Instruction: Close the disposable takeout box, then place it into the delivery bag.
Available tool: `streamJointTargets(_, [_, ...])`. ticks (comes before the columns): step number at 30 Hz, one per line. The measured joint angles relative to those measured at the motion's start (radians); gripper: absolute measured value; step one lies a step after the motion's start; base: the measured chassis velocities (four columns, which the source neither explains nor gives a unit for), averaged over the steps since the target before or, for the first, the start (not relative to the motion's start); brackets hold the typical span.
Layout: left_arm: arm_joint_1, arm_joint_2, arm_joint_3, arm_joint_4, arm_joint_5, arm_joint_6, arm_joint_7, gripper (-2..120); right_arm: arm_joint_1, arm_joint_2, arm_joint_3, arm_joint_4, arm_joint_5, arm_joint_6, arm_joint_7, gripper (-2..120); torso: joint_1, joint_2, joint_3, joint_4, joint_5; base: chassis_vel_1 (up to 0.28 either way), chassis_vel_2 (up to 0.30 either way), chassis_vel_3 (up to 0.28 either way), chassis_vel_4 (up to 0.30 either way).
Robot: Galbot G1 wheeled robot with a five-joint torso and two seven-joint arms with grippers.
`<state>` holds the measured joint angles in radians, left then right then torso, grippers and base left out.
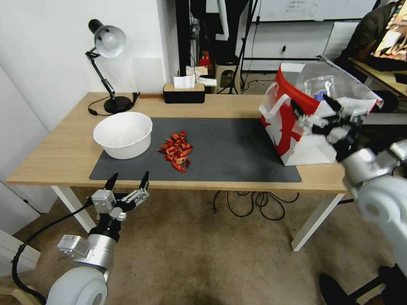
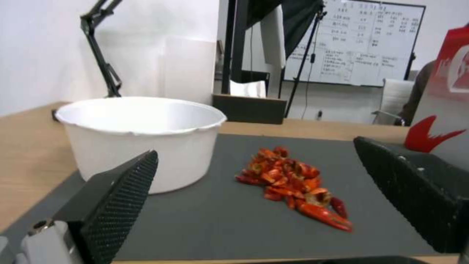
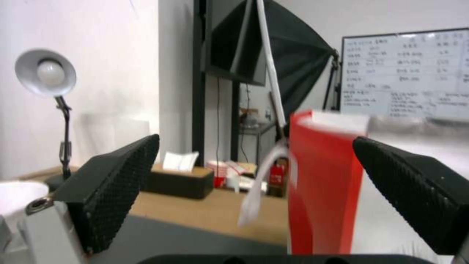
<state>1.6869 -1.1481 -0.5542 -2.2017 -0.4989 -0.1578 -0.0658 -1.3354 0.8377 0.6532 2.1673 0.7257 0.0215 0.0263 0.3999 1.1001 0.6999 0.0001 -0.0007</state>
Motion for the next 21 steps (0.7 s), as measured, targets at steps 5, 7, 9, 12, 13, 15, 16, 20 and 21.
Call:
streamJointTargets(5, [0.002,-0.002,-0.009,0.026,0.067,-0.034,0.020,100,-0.154,0.128,0.008,0.037,-0.140,0.049,-0.003,100,0.000,0.000,0.000,-0.0001,0.0004,0.000,0.000,0.000,0.000])
streamJointTargets(7, [0.003,-0.003,-0.011,0.030,0.078,-0.040,0.021,100,-0.181,0.151,0.005,0.041,-0.164,0.058,-0.003,100,0.000,0.000,0.000,-0.0002,0.0006,0.000,0.000,0.000,0.000])
streamJointTargets(9, [0.006,-0.006,-0.012,0.036,0.095,-0.046,0.022,100,-0.244,0.208,-0.011,0.048,-0.227,0.088,-0.001,100,0.000,0.000,0.000,-0.0001,0.0002,0.000,0.000,0.000,0.000])
streamJointTargets(12, [0.012,-0.009,-0.016,0.041,0.112,-0.049,0.022,100,-0.296,0.257,-0.032,0.048,-0.292,0.107,0.003,100,0.000,0.000,0.000,-0.0001,0.0006,0.000,0.000,0.000,0.000])
streamJointTargets(13, [0.018,-0.011,-0.021,0.046,0.124,-0.055,0.021,100,-0.324,0.290,-0.048,0.048,-0.330,0.114,0.011,100,0.000,0.000,0.000,-0.0003,0.0004,0.000,0.000,0.000,0.000])
streamJointTargets(15, [0.022,-0.012,-0.023,0.048,0.128,-0.058,0.021,100,-0.337,0.307,-0.058,0.045,-0.349,0.118,0.017,100,0.000,0.000,0.000,0.0001,0.0003,0.000,0.000,0.000,0.000])
streamJointTargets(16, [0.029,-0.013,-0.027,0.051,0.133,-0.063,0.021,100,-0.358,0.333,-0.074,0.037,-0.379,0.127,0.025,100,0.000,0.000,0.000,0.0001,0.0005,0.000,0.000,0.000,0.000])
streamJointTargets(20, [0.045,-0.013,-0.036,0.058,0.140,-0.067,0.021,100,-0.411,0.400,-0.122,0.029,-0.436,0.139,0.045,100,0.000,0.000,0.000,-0.0001,0.0006,0.000,0.000,0.000,0.000])
streamJointTargets(21, [0.050,-0.013,-0.038,0.059,0.143,-0.067,0.022,100,-0.427,0.432,-0.138,0.026,-0.456,0.140,0.053,100,0.000,0.000,0.000,-0.0001,0.0004,0.000,0.000,0.000,0.000])
